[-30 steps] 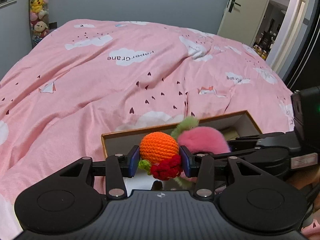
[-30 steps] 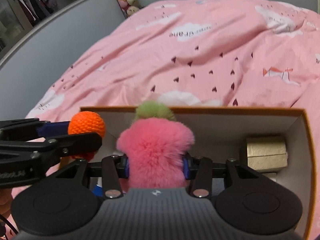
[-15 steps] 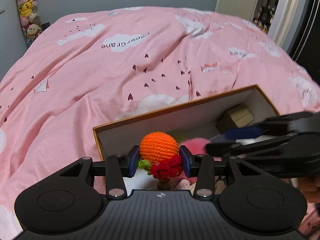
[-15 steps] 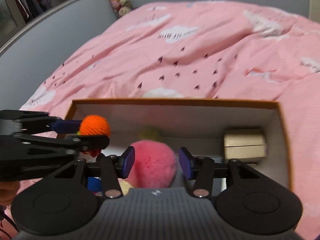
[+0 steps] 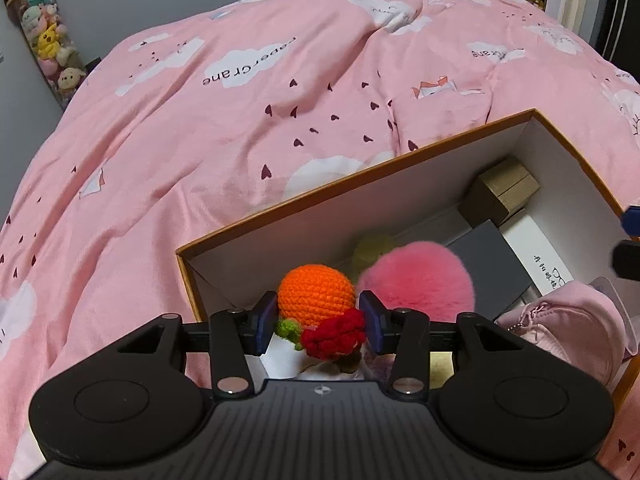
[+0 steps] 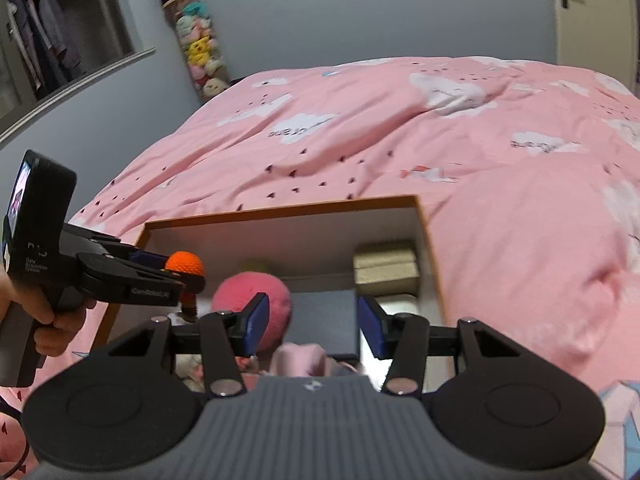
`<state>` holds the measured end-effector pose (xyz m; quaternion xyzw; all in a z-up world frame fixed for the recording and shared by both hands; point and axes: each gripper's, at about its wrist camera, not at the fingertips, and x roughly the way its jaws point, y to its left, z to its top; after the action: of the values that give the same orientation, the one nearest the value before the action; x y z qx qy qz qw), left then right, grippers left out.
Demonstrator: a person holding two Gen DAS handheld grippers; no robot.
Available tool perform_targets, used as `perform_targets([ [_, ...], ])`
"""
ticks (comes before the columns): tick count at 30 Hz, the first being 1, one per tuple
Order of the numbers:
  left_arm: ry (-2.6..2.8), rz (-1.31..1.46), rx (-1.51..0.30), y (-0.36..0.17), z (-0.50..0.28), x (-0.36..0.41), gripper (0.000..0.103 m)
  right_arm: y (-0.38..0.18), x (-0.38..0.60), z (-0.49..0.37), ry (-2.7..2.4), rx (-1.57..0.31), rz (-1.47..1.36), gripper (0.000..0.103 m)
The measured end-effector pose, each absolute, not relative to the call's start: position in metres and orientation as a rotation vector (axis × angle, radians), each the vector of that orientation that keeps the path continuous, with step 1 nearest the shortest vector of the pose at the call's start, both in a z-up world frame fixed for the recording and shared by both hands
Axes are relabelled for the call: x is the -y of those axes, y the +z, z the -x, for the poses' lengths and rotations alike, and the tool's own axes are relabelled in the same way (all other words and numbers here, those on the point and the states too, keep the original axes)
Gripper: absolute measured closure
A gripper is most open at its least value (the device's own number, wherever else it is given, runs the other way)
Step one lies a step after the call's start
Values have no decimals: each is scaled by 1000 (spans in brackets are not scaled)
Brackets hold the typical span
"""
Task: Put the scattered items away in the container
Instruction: 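Lower the orange crocheted fruit and pink pom-pom into the orange box, opening both tools, then withdraw both tools from the box toward the compact and lotion tube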
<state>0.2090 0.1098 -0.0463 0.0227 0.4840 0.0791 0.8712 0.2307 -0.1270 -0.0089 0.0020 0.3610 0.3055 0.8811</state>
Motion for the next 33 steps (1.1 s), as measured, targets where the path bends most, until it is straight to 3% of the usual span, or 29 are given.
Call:
perform_targets([
  [13, 163, -15, -882, -3, -167, -96, 45, 4, 183, -181, 609, -707, -87, 51],
  [21, 61, 83, -778, 29, -99, -54, 45, -31, 202, -154, 583, -827, -146, 56],
  [33, -138, 288, -971, -35, -73, -9, 45, -104, 212, -149, 480, -1090, -205, 55],
])
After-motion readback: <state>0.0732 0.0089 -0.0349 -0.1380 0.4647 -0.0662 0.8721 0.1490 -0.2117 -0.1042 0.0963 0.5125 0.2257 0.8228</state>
